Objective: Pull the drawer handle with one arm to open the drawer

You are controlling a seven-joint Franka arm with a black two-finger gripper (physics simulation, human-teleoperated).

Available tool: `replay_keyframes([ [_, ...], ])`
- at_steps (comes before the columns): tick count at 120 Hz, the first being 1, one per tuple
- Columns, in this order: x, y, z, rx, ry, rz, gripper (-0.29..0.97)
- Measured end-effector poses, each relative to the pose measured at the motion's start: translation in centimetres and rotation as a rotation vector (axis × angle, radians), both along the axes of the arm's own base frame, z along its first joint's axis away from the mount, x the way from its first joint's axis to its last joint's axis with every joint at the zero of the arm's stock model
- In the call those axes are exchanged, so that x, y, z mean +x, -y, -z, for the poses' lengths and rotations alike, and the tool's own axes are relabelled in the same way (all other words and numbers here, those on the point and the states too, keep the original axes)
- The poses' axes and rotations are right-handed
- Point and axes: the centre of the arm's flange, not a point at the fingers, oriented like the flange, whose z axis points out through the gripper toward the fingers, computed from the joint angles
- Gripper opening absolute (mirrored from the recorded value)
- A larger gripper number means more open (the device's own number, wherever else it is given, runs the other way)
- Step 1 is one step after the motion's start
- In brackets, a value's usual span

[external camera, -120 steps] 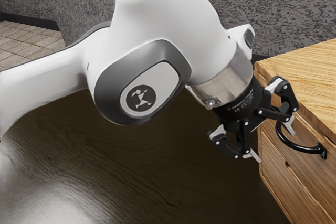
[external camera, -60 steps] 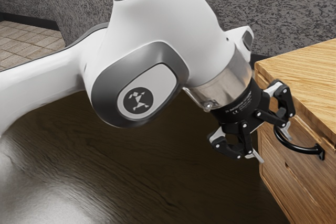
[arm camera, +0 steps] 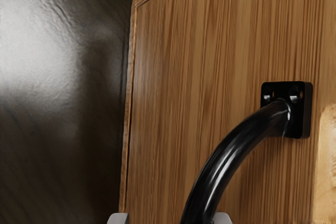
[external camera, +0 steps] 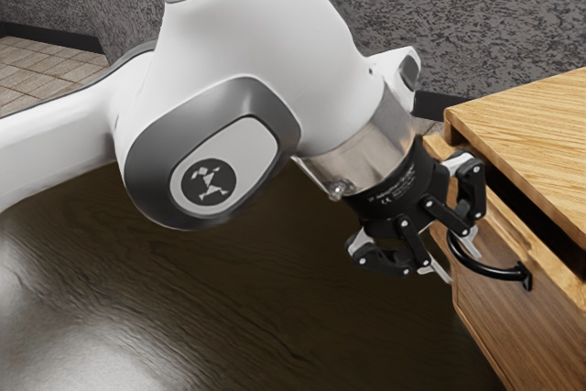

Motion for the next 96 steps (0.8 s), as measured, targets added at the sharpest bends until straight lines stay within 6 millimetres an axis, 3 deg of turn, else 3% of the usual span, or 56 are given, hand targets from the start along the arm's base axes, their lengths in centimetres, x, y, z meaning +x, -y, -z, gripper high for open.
replay_keyframes([
  [55,-2.1,-1.0,-0.2,0.004,0.005,-0.008,0.00],
  [96,-3.9,-2.3,0.3,-0.006,-0.006,-0.025,0.00],
])
